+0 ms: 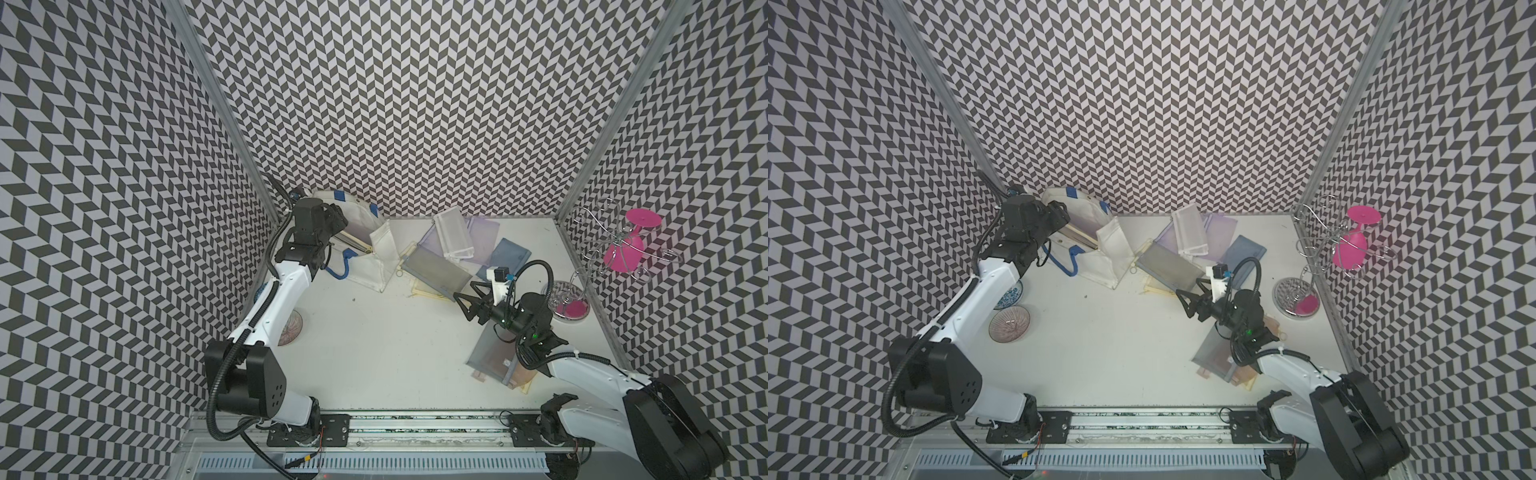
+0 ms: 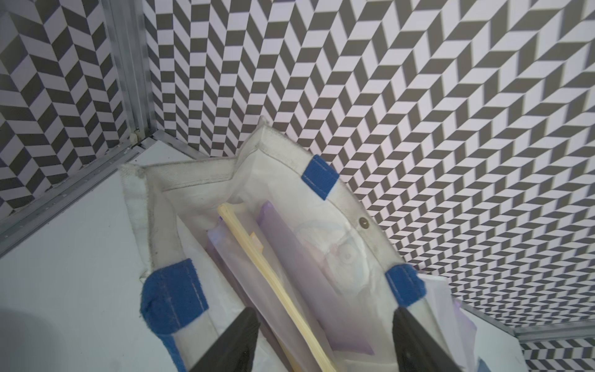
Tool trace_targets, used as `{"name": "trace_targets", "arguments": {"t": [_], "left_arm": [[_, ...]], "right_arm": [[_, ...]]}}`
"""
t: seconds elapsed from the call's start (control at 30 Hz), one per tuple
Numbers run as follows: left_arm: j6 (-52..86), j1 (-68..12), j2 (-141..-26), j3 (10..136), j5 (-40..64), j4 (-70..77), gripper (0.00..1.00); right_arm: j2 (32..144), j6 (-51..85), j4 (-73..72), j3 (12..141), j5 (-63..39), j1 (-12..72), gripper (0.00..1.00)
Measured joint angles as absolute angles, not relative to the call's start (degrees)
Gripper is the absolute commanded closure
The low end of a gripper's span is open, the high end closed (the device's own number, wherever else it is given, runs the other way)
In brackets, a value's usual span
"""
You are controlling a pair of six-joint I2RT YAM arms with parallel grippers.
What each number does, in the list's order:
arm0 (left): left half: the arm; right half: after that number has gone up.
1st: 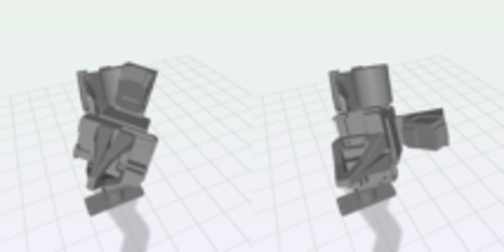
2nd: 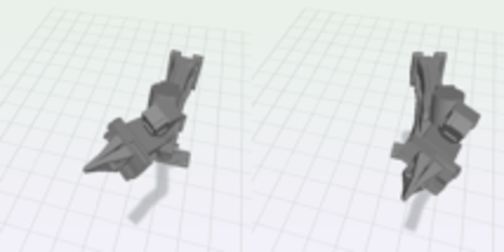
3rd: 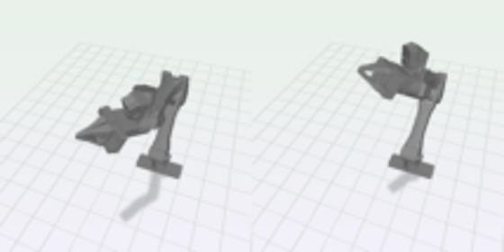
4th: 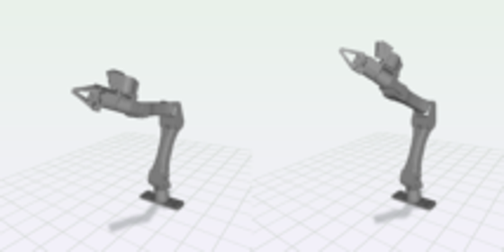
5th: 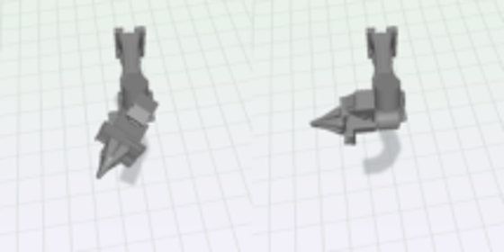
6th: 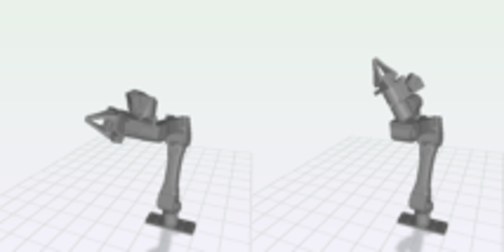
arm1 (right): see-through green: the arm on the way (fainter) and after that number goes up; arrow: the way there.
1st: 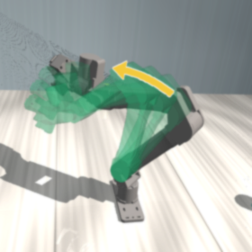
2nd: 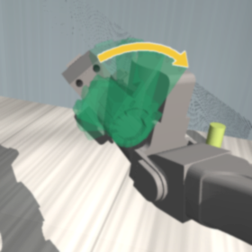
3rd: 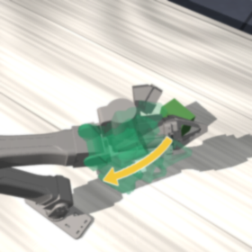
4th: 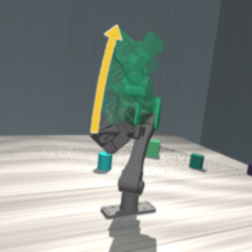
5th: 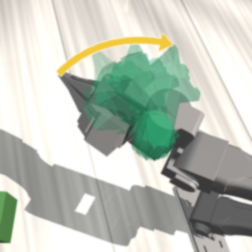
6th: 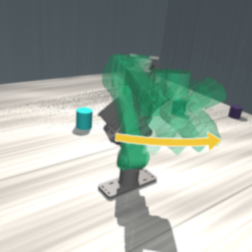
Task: Put the pencil pouch into the canvas bag
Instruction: Pick up the pencil pouch.
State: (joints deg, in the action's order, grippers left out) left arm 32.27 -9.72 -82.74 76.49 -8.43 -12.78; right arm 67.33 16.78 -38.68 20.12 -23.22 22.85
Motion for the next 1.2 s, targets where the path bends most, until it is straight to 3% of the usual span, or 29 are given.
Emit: {"name": "trace_targets", "arguments": {"t": [0.27,0.43,0.7,1.2], "left_arm": [[25.5,-24.0,-66.7,63.6,-7.5,-12.3,0.01],[21.9,-30.3,-58.3,50.5,-1.1,-9.9,0.01],[28.1,-42.9,-54.4,35.6,2.1,-3.6,0.01],[33.7,-44.1,-53.7,29.7,2.6,2.0,0.01]], "right_arm": [[74.6,15.5,-29.5,28.4,-19.0,23.0,0.14],[84.2,13.9,-23.7,39.1,-18.6,23.0,0.14],[110.4,8.6,-6.1,70.2,-18.8,22.8,0.16],[130.8,3.8,10.3,100.5,-14.5,21.7,0.22]]}}
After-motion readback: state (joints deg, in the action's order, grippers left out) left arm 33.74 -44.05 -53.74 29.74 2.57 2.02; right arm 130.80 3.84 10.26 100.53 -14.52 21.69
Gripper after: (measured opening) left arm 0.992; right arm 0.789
